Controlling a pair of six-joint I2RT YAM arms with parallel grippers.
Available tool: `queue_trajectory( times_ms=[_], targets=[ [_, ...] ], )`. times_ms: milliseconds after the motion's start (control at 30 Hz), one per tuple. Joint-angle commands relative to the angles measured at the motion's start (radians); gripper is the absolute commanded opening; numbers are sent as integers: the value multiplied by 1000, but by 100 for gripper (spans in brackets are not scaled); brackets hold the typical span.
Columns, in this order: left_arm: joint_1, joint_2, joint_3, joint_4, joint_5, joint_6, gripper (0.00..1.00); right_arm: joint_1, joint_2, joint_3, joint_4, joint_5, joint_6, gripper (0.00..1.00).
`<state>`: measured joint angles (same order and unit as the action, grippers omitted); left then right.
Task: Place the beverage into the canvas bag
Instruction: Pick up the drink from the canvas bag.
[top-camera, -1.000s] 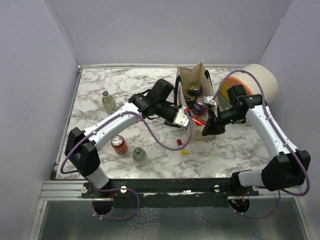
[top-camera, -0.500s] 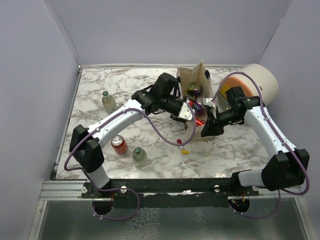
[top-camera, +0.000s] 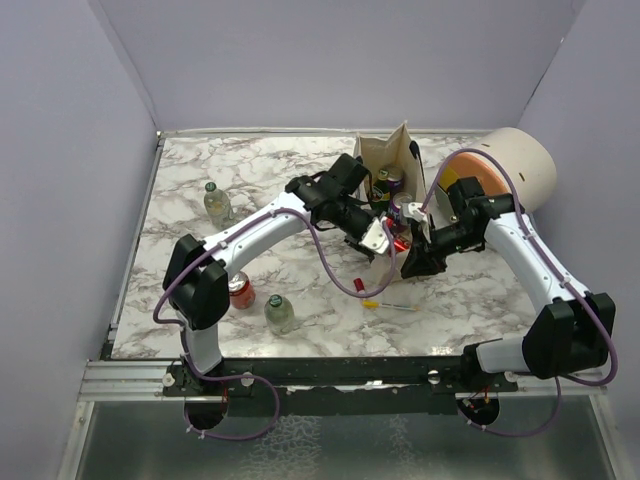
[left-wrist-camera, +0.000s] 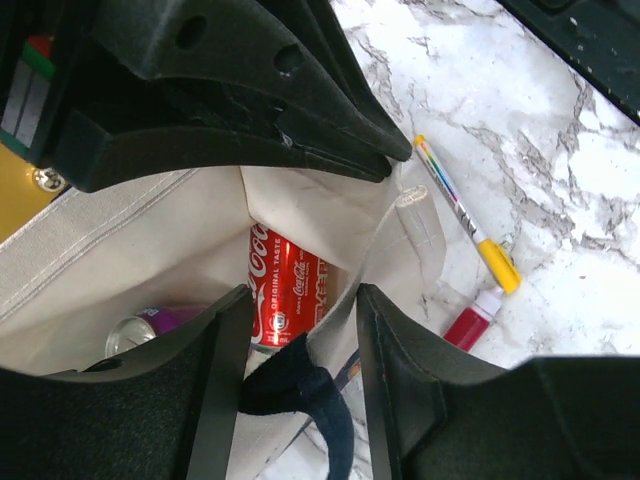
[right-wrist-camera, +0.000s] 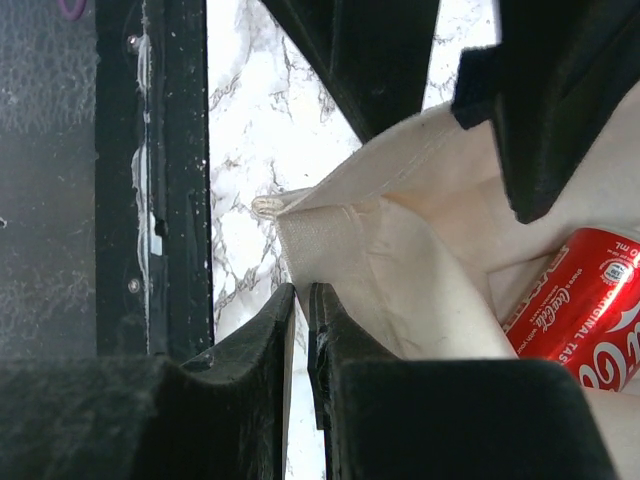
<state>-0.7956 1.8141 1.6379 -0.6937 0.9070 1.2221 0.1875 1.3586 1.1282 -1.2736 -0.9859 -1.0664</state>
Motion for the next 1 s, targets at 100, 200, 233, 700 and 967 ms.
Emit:
queue_trajectory(
  times_ms=[100, 200, 233, 700, 967],
  targets=[
    [-6, 43, 49, -264, 43, 214, 29, 4, 26, -4, -90, 58, -12, 13],
    [-6, 49, 42, -307, 39, 269, 22, 3, 24, 1, -86, 59, 0, 13],
    [-5, 51, 38, -307, 42, 274, 21, 4, 25, 6, -89, 63, 2, 13],
    [-5, 100, 96, -307, 59, 355, 0, -41, 171, 380, -105, 54, 103, 26],
    [-5, 74, 75, -241, 57, 331, 0, -65, 230, 557, 55, 109, 332, 38]
  ],
)
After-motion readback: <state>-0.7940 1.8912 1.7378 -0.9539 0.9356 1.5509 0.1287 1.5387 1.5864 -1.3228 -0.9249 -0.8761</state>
